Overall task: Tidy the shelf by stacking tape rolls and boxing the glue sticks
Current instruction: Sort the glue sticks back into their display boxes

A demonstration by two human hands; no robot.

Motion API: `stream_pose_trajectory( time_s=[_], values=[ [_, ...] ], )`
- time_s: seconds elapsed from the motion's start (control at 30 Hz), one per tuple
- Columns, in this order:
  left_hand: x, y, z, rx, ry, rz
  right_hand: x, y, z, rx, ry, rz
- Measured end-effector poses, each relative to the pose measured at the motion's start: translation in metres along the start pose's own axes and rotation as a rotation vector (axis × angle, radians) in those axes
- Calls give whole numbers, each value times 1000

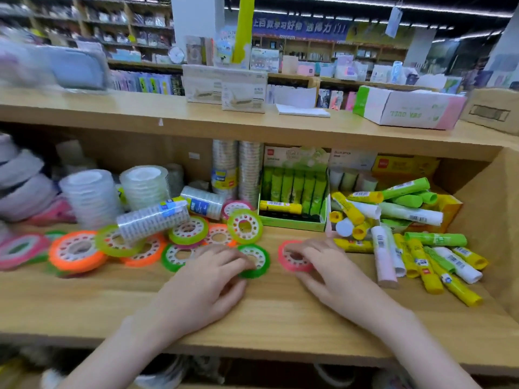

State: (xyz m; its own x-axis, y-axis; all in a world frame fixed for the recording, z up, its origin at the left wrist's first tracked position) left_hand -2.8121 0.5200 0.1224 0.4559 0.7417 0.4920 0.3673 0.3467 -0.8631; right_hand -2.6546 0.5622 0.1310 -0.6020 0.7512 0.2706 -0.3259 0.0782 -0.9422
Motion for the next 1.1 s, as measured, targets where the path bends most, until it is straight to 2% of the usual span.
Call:
stream_pose_trajectory(
  time_s=[0.13,0.33,0.47,0.53,0.63,0.7,0.87,0.93,1.03,1.1],
  values=[
    [-17,-11,14,65,-63,-43,12,3,5,44,17,-30],
    [-40,-27,24,6,-86,-63,14,-2,14,150,7,-75],
    [-58,-38,32,20,-107,-68,25,-23,40,283,-72,-304],
    [-66,-41,34,57,-119,-70,41,-23,62,261,-139,-365],
    [-74,-47,43,82,-148,-72,67,7,85,196,-206,-238],
    [-79,-54,51,94,-162,-92,72,17,85,207,-203,-210],
    [-92,-69,67,209,-207,-142,45,10,58,304,32,-270],
    [-97,-68,76,213,-254,-129,42,20,51,275,99,-192],
    [-99,-67,81,224,-300,-148,45,40,48,223,250,13],
    [-100,-67,81,226,-314,-172,45,45,55,213,241,52]
  ],
)
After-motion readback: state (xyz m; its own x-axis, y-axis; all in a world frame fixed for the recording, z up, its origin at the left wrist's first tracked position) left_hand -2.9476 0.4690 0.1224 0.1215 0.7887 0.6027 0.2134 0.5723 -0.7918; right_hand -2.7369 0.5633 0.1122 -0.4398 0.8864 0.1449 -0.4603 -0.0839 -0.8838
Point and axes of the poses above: each hand's wrist, its own x-axis towards the middle knuckle, its own y-axis out of the palm, z = x × y, the point moved 7 cm from there along x, towards the middle knuckle
